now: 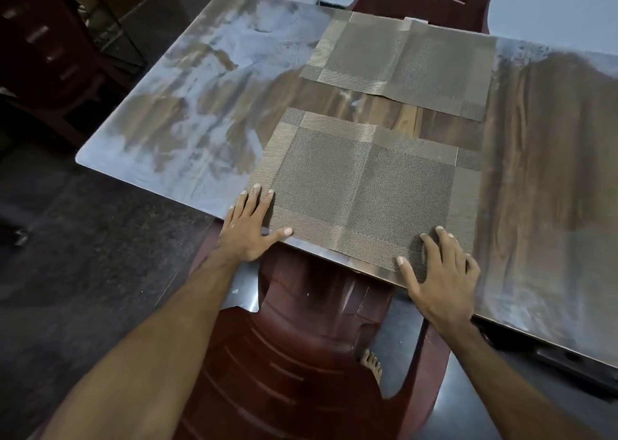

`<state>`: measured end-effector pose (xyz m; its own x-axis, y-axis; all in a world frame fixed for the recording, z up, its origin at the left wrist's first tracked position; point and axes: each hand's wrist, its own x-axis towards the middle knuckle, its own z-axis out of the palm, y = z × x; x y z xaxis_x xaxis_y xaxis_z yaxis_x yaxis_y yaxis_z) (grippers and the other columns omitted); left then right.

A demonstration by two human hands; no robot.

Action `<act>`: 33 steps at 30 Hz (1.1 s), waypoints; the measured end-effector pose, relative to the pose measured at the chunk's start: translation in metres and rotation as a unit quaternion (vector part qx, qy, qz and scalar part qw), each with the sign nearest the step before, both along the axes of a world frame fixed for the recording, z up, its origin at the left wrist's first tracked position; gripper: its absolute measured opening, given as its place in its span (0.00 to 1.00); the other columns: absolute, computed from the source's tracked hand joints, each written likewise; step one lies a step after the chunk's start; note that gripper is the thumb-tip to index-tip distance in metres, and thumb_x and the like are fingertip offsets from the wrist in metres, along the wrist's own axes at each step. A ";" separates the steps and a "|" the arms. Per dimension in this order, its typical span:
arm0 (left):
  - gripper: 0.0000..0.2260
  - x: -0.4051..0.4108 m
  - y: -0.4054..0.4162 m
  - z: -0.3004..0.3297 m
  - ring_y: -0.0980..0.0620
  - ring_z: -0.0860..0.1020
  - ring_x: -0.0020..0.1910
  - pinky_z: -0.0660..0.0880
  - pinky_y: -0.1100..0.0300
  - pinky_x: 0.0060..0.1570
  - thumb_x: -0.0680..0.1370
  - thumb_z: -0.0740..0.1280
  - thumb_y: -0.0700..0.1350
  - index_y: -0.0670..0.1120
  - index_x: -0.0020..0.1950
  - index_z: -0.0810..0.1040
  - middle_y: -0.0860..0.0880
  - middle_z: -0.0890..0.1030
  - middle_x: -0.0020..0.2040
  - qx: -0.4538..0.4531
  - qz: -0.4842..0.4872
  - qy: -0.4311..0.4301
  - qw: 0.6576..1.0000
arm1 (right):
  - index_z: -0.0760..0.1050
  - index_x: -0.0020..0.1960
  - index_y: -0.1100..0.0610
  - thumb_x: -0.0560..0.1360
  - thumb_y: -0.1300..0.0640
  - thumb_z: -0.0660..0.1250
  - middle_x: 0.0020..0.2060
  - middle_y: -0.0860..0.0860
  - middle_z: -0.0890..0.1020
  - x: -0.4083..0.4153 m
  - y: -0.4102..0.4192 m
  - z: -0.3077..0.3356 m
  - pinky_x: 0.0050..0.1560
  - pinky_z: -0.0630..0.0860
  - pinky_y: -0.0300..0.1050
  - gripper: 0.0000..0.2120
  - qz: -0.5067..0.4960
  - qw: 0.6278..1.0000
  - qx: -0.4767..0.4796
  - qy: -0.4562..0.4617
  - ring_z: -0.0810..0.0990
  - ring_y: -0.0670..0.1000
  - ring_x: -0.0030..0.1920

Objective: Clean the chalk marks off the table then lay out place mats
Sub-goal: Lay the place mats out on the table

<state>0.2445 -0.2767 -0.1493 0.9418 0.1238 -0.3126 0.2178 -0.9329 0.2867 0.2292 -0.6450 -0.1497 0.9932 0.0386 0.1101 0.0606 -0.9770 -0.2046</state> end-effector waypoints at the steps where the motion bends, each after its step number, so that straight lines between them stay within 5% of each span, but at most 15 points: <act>1: 0.43 0.000 0.001 0.000 0.54 0.35 0.78 0.37 0.49 0.75 0.71 0.55 0.76 0.60 0.79 0.41 0.55 0.37 0.80 -0.001 0.000 0.000 1.000 | 0.73 0.70 0.55 0.76 0.33 0.53 0.74 0.53 0.68 0.000 0.000 0.000 0.68 0.62 0.59 0.33 0.001 1.000 -0.002 -0.002 0.65 0.55 0.75; 19: 0.39 0.006 -0.016 0.016 0.46 0.38 0.79 0.38 0.45 0.75 0.77 0.60 0.66 0.57 0.80 0.41 0.51 0.38 0.81 -0.007 -0.037 -0.015 0.999 | 0.75 0.69 0.52 0.75 0.32 0.53 0.73 0.54 0.70 -0.001 0.000 -0.004 0.65 0.64 0.58 0.33 0.013 0.999 -0.029 -0.035 0.68 0.55 0.73; 24: 0.42 0.003 -0.035 0.011 0.43 0.38 0.79 0.38 0.38 0.73 0.72 0.58 0.74 0.62 0.79 0.43 0.52 0.38 0.81 0.001 -0.080 -0.003 0.997 | 0.75 0.69 0.51 0.76 0.32 0.54 0.73 0.53 0.70 -0.001 0.000 -0.005 0.65 0.64 0.58 0.32 0.014 0.998 -0.031 -0.046 0.68 0.55 0.73; 33: 0.42 0.000 -0.023 0.008 0.45 0.39 0.79 0.41 0.40 0.75 0.70 0.57 0.76 0.63 0.79 0.45 0.54 0.39 0.81 0.008 -0.085 -0.019 0.996 | 0.75 0.70 0.51 0.76 0.29 0.52 0.74 0.53 0.70 0.000 -0.001 -0.007 0.64 0.65 0.58 0.35 0.032 0.998 -0.035 -0.042 0.68 0.55 0.73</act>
<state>0.2445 -0.2997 -0.1414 0.9609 -0.0339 -0.2749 0.0454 -0.9598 0.2770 0.2291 -0.6464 -0.1565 0.9757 0.1118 0.1884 0.1370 -0.9825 -0.1265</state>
